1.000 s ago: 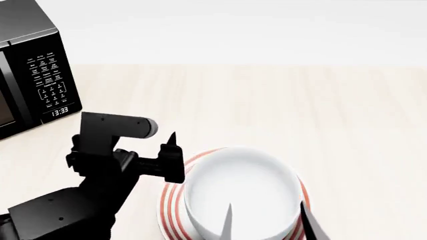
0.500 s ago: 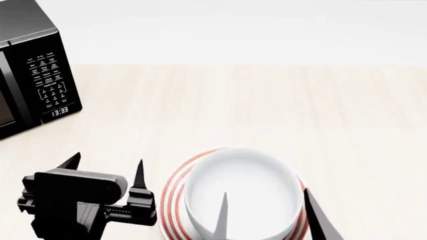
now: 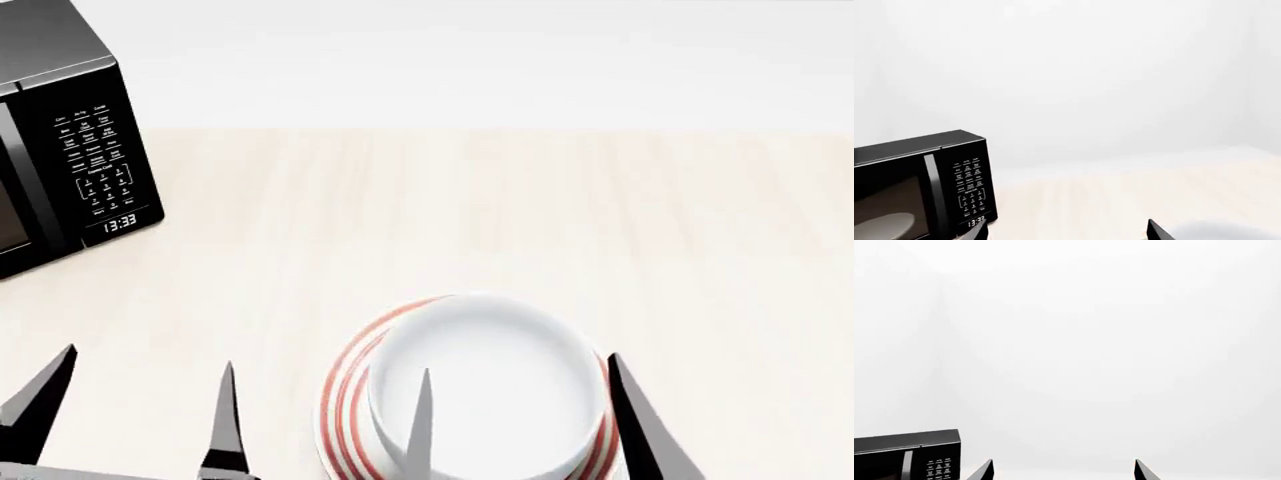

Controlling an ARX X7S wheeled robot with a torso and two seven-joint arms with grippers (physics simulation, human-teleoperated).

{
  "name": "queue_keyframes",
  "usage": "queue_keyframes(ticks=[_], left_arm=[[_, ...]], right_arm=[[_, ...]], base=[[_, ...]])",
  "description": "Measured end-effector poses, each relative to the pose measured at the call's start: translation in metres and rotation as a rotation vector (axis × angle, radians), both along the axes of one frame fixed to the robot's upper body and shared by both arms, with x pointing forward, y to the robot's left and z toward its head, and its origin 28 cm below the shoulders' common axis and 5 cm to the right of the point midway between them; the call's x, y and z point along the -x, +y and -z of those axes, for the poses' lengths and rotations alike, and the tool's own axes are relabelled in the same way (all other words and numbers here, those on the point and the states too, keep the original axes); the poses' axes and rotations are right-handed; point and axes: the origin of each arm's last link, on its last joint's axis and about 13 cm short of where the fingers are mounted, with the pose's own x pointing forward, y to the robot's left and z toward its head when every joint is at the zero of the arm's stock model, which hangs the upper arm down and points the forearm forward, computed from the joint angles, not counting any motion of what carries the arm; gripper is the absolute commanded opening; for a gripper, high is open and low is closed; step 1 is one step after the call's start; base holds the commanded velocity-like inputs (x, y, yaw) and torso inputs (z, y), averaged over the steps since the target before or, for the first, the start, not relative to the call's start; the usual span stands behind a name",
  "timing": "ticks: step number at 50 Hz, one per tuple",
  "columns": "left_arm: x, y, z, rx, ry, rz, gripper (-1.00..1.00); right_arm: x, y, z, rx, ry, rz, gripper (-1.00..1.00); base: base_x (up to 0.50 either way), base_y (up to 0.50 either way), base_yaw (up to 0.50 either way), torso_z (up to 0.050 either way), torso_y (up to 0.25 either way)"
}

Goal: Pick up the white bowl and put it on the plate.

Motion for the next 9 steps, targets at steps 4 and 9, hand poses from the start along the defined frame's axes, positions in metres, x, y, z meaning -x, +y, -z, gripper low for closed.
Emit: queue_keyframes(ticks=[4,9], left_arm=[[0.008,0.0,-0.007,0.007,-0.03,0.003,1.0],[0.017,0.0,-0.014,0.013,-0.066,0.005,1.0]], right_arm=[[0.004,0.001,-0.006,0.0,-0.022,-0.008,1.0],[0.008,0.002,-0.012,0.0,-0.046,-0.016,1.0]], base=[[0.0,0.0,0.0,0.0,0.0],[0.0,0.0,0.0,0.0,0.0]])
